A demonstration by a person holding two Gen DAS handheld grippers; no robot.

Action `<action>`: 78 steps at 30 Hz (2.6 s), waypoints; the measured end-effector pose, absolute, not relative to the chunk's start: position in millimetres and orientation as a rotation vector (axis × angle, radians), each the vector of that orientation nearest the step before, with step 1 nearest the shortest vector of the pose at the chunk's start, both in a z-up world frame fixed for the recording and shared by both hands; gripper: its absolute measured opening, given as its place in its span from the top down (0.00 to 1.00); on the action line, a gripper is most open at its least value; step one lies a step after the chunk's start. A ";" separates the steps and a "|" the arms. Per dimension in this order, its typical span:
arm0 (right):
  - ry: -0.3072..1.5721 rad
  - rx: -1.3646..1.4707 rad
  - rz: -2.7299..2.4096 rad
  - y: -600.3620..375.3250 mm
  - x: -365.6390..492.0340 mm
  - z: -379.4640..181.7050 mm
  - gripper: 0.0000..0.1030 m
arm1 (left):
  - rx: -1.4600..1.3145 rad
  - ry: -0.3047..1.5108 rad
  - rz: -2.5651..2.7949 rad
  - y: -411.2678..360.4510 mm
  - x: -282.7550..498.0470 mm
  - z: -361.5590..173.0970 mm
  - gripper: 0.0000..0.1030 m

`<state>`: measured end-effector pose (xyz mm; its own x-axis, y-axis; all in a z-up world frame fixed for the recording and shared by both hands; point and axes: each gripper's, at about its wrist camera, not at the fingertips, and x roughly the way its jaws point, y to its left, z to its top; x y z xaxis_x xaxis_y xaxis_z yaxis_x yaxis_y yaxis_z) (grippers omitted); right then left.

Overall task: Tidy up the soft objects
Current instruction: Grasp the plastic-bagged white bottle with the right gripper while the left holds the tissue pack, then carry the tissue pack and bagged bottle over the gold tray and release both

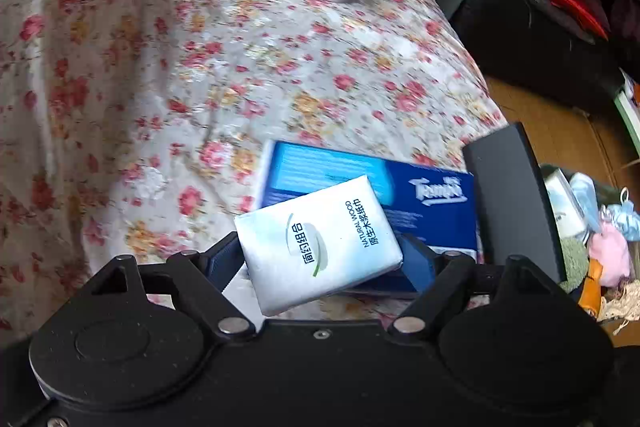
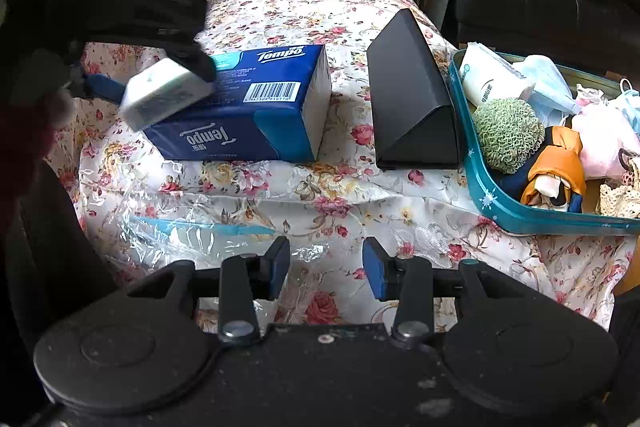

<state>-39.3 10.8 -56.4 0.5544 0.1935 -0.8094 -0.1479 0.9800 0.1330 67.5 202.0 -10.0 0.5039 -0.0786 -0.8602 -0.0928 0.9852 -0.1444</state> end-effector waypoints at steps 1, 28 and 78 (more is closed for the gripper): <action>0.960 0.051 0.203 10.9 -39.2 -55.7 0.59 | -0.189 1.040 0.012 207.2 68.3 -7.5 0.24; 0.859 -0.668 0.752 76.1 -39.6 -64.0 0.03 | -0.095 0.957 0.071 279.8 80.4 -1.1 0.24; 0.975 -0.285 0.689 63.9 -28.0 20.3 0.52 | -0.212 0.976 0.100 292.1 81.1 -7.7 0.24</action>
